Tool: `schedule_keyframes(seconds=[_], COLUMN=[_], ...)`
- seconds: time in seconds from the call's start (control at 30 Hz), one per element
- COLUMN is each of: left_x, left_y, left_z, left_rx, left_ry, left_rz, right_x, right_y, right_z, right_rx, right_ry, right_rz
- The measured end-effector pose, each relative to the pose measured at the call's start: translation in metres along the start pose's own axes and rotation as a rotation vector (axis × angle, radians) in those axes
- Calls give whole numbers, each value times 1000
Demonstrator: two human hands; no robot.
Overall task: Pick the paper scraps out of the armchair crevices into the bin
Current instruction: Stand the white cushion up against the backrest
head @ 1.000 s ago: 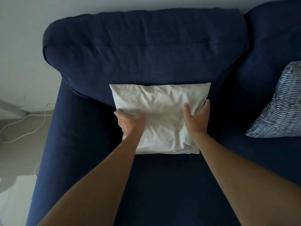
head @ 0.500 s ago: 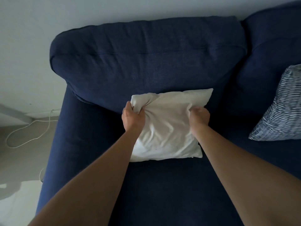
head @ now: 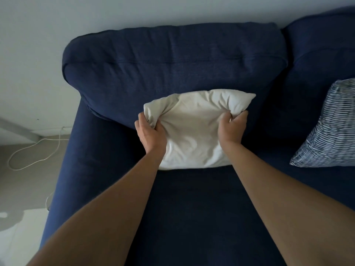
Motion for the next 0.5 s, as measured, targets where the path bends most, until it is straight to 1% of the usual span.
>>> schedule_keyframes(seconds=[0.03,0.17,0.3,0.37,0.43,0.5], left_x=[2,-1,8,11,9,0], left_y=[-1,-6,-9,-10,-12,-12], left_z=[0,2,4,4,5,8], left_rx=[15,20,57,72,56,15], left_ry=[17,28,47,31,5,-31], left_rz=[-17,-62,-23,8,-7,-107], right_x=[-3,6,3,6,14,18], right_y=[-1,-14,-15,-15,-20,-19], right_z=[0,-9,-18,-17,-11,-2], right_rx=[0,-39,-13,-7,-71,-180], right_ry=[15,81,117,134,128,93], right_rz=[5,137,59,80,164,243])
Point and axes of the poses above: each hand's wrist, its own y-axis away from the middle knuckle, its own z-axis out of the palm, x = y × z, the point moved 6 cm from there along -y, towards the middle knuckle, and after that the axes turned 4 degrees about y, right-handed, at the moved point
